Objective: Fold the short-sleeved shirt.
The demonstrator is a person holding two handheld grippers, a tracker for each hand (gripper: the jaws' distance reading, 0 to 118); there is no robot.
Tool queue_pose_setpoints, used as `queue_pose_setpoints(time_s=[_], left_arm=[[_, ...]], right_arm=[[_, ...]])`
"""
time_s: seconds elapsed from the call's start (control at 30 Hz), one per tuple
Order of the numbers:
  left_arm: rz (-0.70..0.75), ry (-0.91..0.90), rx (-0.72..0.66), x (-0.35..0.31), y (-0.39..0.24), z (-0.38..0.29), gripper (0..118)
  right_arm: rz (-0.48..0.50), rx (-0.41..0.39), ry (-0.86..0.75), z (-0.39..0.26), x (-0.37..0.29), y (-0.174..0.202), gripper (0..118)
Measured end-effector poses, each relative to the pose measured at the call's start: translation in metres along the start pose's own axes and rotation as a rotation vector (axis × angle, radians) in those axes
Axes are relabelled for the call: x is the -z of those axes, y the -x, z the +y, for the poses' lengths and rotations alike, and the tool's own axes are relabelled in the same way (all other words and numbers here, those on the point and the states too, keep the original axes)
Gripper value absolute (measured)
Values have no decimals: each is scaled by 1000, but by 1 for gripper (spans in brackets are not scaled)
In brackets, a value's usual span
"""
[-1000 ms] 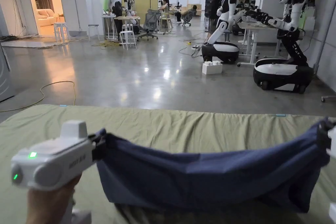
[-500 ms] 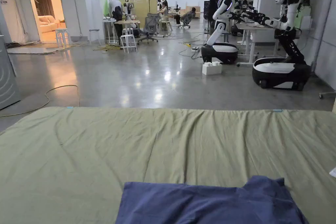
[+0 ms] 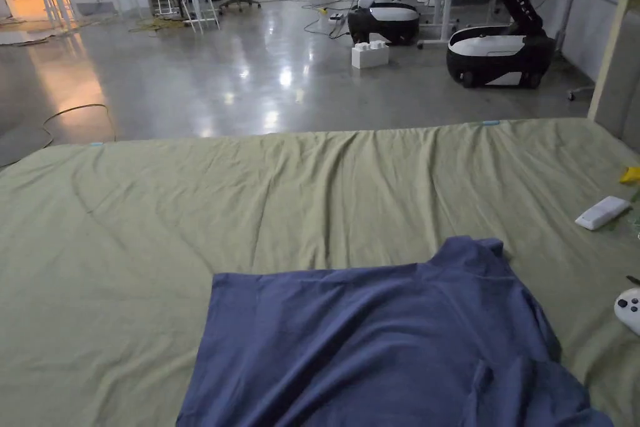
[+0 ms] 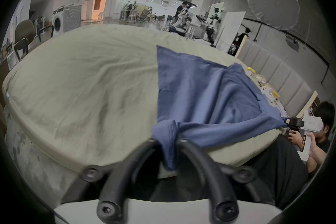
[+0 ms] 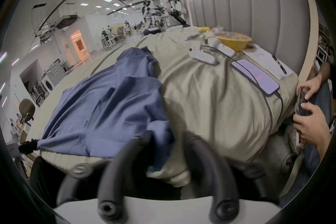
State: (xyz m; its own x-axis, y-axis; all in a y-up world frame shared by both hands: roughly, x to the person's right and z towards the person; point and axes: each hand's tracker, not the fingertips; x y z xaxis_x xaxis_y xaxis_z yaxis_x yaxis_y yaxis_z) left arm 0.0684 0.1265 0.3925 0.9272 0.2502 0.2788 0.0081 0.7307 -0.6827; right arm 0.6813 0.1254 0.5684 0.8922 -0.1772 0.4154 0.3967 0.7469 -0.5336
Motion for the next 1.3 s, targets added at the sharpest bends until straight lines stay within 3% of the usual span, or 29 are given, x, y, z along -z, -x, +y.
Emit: queue_pose_setpoints(time_s=[0.07,0.13,0.27,0.33,0.4,0.57,0.77,0.8,0.87,0.9,0.93,1.0,1.1,1.3], left_arm=[[60,5,12,-2,2,-1,70],[72,-29,27,-20,1,5,95],[127,-207,154,-76,-42,37,95],[99,-304,207,-107,-70,47,96],[101,-404,240,-135,-96,57,99],[91,-585,298,-177,-162,65,99],[116,-582,347,-183,-187,70,87],[110,-584,349,-184,-188,70,79],[84,-572,334,-184,-184,70,57],[58,-569,336,-184,-182,71,27],[62,-564,335,-184,-182,72,6],[90,-566,322,-184,-177,72,0],[95,-556,298,-189,-172,75,0],[99,-539,282,-189,-160,77,0]], right_arm=[[-17,12,-17,3,-8,-7,78],[-30,8,-54,8,-25,-12,79],[-12,-81,-164,31,-74,9,80],[32,-64,-264,35,-106,25,81],[78,-62,-332,40,-127,44,88],[136,-180,-509,59,-162,93,90],[167,-235,-555,75,-167,123,81],[171,-235,-553,75,-165,124,75],[198,-237,-550,74,-164,128,46],[201,-238,-550,73,-164,130,20],[198,-245,-542,72,-163,130,8],[209,-272,-518,71,-162,132,0],[182,-348,-551,70,-166,141,0],[189,-301,-529,71,-162,141,0]])
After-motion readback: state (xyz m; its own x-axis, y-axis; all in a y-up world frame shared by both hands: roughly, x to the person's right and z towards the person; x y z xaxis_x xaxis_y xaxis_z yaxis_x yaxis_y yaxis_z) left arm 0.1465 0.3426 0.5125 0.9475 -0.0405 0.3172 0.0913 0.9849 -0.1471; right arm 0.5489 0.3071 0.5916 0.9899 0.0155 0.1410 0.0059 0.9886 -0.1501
